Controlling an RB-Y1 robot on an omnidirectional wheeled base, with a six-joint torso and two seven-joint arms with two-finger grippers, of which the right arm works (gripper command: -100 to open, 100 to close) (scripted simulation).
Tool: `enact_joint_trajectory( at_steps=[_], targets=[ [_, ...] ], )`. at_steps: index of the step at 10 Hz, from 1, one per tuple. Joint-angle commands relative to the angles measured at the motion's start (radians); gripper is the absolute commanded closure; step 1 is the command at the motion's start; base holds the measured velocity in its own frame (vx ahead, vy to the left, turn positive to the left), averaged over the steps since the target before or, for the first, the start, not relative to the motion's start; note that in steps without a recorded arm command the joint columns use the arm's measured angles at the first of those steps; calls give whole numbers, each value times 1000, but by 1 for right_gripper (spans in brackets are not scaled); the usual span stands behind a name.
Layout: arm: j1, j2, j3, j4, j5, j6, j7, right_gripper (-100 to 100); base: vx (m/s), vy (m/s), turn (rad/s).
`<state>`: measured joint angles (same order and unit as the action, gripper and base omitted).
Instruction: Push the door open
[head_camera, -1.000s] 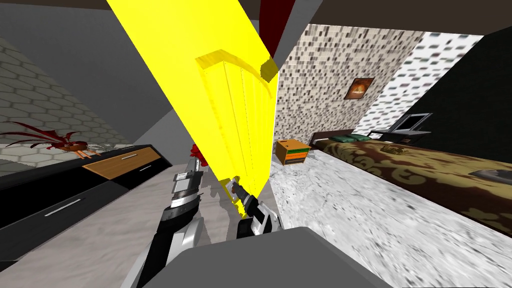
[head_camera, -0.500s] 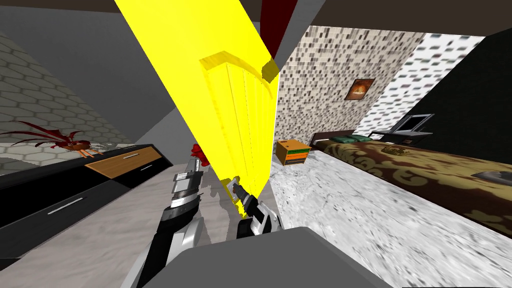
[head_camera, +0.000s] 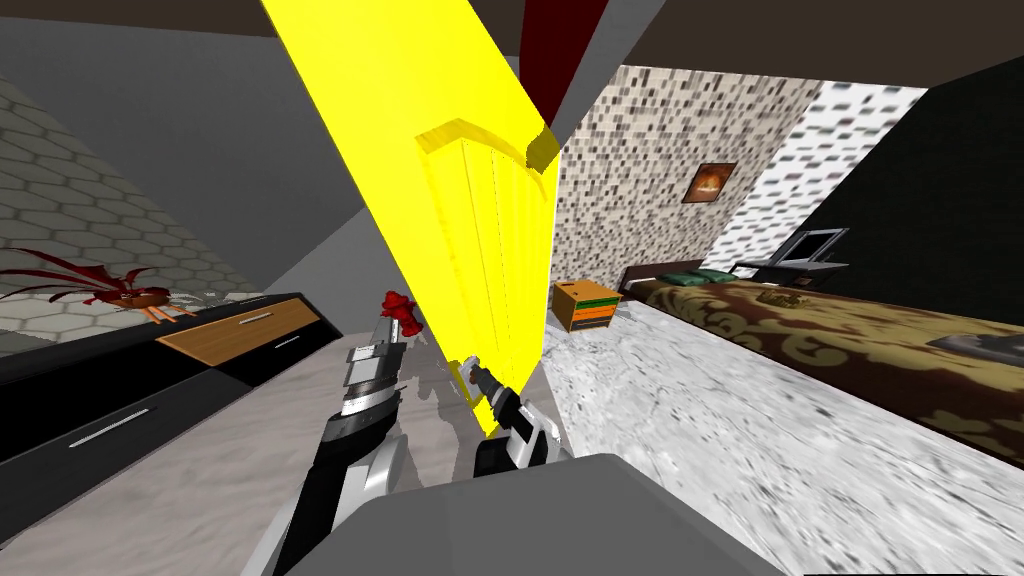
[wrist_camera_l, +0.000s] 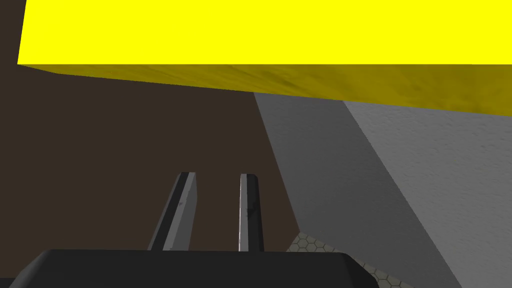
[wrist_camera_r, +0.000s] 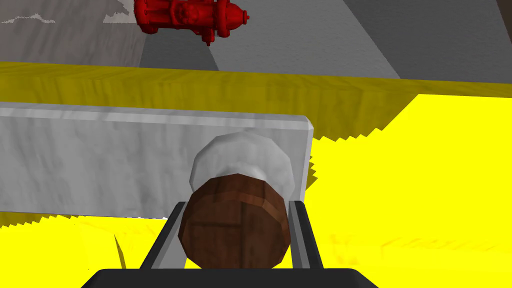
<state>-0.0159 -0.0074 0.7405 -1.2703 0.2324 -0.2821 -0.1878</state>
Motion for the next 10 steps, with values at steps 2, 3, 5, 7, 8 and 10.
enact_joint_trajectory(
  at_steps=[2, 3, 5, 7, 8, 10],
  targets=[
    [6, -13, -41, 14, -9, -7, 13, 100, 61, 225, -109],
    [7, -11, -59, 14, -14, -7, 17, 100, 83, 220, -109],
    [9, 0, -82, 14, -21, -6, 22, 100, 80, 237, -96],
    [10, 23, -106, 14, -28, -6, 28, 100, 73, 204, -102],
    [11, 39, -117, 14, -31, -6, 31, 100, 11, 199, -90],
    [0, 7, -135, 17, -36, -11, 33, 100, 27, 117, -47]
  ],
)
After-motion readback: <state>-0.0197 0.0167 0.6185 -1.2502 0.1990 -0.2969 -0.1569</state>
